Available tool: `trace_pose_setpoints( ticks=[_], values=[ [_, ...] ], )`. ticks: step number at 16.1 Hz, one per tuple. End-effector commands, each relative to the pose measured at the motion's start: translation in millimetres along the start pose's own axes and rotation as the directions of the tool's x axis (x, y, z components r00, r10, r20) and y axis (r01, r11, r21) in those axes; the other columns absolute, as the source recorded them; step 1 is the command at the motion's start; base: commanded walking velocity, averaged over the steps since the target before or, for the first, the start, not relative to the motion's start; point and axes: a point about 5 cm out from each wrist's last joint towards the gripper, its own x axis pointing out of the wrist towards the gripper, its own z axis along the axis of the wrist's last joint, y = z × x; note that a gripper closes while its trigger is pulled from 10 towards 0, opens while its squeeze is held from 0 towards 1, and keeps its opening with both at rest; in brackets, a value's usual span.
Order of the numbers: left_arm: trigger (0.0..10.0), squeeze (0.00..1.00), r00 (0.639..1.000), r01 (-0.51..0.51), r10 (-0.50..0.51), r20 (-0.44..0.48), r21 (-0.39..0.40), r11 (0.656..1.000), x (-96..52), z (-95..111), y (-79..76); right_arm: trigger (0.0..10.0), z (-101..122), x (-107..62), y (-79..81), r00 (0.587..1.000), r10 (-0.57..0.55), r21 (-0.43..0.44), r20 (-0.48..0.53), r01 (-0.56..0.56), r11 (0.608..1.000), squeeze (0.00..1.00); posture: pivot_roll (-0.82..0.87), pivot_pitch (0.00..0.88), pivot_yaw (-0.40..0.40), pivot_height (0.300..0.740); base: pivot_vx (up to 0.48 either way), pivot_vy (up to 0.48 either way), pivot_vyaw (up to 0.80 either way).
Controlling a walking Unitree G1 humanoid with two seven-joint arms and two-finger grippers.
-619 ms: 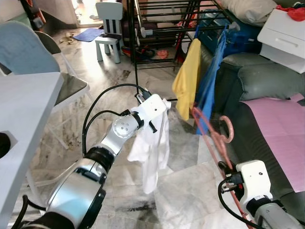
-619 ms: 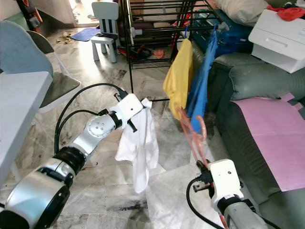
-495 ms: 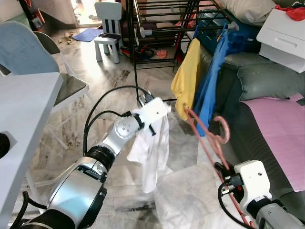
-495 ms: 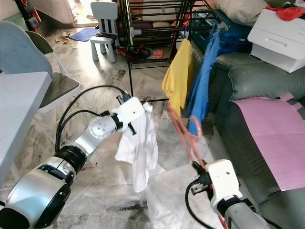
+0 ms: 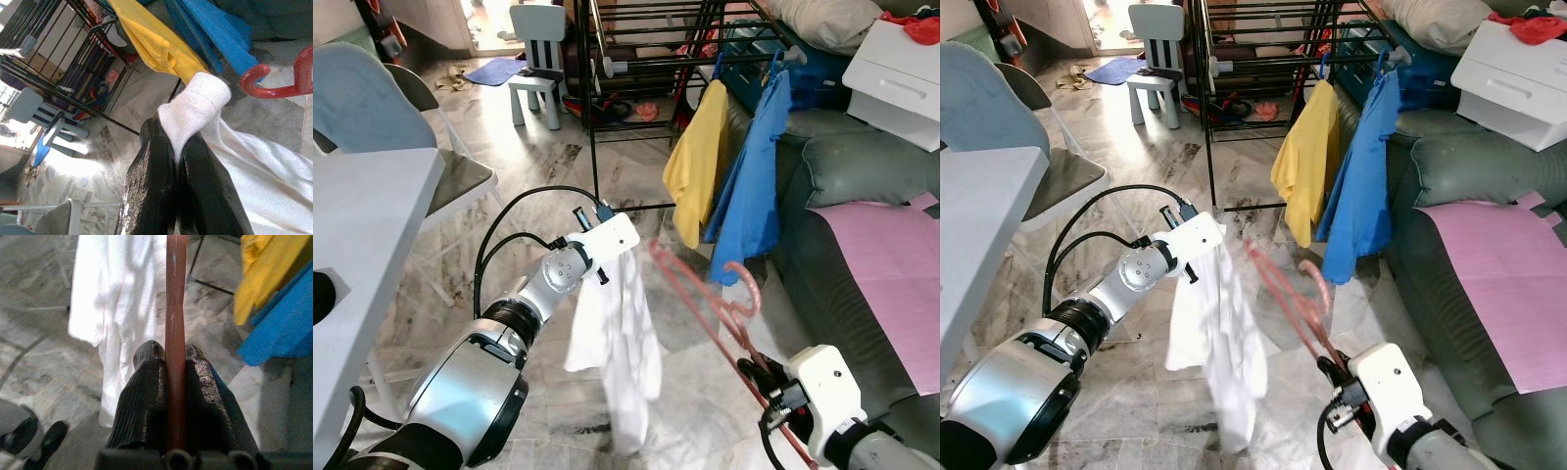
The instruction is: Hang hanger
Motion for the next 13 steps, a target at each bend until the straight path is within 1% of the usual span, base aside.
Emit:
trace_pose_setpoints(
  ticks=[1,3,4,5,6,9,11,12,13],
  values=[
    [10.0,0.00,0.999,-0.033,0.033,0.023,0.020,0.999,2.3,9,11.5,10.0,3,-1.8,6.2,0.999,0.048,0.012,0.010,-0.048,0.999,0.00,-0.12,0.000,0.017,0.740,0.000,0.000,0.00],
    [10.0,0.00,0.999,-0.030,0.029,0.021,0.013,0.999,2.2,9,11.3,10.0,2,-2.6,8.4,0.998,0.055,0.042,0.012,-0.055,0.998,0.00,-0.13,0.000,0.019,0.740,0.000,0.000,0.00],
    [10.0,0.00,0.999,-0.019,0.019,0.031,-0.004,1.000,2.0,10,11.8,10.0,1,-2.5,11.1,0.997,0.071,0.039,0.009,-0.071,0.997,0.00,-0.13,0.000,0.019,0.740,0.000,0.000,0.00],
    [10.0,0.00,0.999,-0.019,0.019,0.031,-0.011,1.000,1.6,9,14.1,10.0,3,-1.6,14.7,0.995,0.102,0.023,0.021,-0.102,0.995,0.00,-0.13,0.000,0.021,0.740,0.000,0.000,0.00],
    [10.0,0.00,0.999,-0.023,0.023,0.028,-0.012,1.000,1.3,9,15.4,10.0,4,-1.4,15.7,0.994,0.109,0.022,0.028,-0.110,0.994,0.00,-0.13,0.000,0.022,0.740,0.000,0.000,0.00],
    [10.0,0.00,0.999,-0.048,0.048,0.009,-0.014,0.999,-0.6,5,21.0,10.0,5,-3.2,25.6,0.981,0.191,0.046,0.023,-0.192,0.980,0.00,-0.12,0.000,0.024,0.740,0.000,0.000,0.00],
    [10.0,0.00,0.999,-0.028,0.029,0.015,-0.026,0.999,-1.2,4,20.3,10.0,3,-2.7,24.0,0.985,0.170,0.028,0.014,-0.171,0.985,0.00,-0.13,0.000,0.023,0.740,0.000,0.000,0.00],
    [10.0,0.00,0.999,0.005,-0.004,0.040,-0.035,0.999,-2.1,4,18.4,10.0,0,-2.8,17.7,0.989,0.146,0.007,-0.012,-0.146,0.989,0.00,-0.13,0.000,0.023,0.740,0.000,0.000,0.00],
    [10.0,0.00,0.999,0.008,-0.006,0.045,-0.038,0.999,-2.4,4,18.4,10.0,-1,-3.2,16.3,0.990,0.143,0.002,-0.016,-0.143,0.990,0.00,-0.12,0.000,0.023,0.740,0.000,0.000,0.00]
  ],
)
